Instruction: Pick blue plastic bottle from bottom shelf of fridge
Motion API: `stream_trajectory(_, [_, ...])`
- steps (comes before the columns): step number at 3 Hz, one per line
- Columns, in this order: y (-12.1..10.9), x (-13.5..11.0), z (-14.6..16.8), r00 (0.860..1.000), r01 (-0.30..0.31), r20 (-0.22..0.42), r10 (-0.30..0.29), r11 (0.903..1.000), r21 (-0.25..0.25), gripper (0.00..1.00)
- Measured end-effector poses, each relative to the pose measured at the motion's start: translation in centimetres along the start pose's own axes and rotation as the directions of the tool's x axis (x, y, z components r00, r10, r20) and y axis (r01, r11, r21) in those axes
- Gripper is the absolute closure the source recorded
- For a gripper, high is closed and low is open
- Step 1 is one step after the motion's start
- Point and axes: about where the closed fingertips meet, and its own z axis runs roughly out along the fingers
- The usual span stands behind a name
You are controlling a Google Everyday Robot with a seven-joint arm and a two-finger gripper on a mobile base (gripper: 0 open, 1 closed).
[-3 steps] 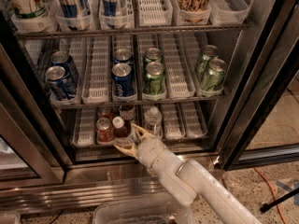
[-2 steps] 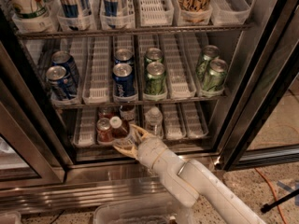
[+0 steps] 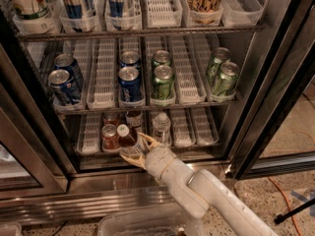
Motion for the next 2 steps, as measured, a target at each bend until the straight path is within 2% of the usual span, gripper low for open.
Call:
stream_trajectory(1, [0.4,-0.2,-0.1,1.000,-0.006,-0.009,0.006,0.9993,-0.036,1.00])
stream_trajectory(2, [3.5,-0.1,0.9,0.993,-0.117,-0.029,0.113,0.9790,-0.167,1.00])
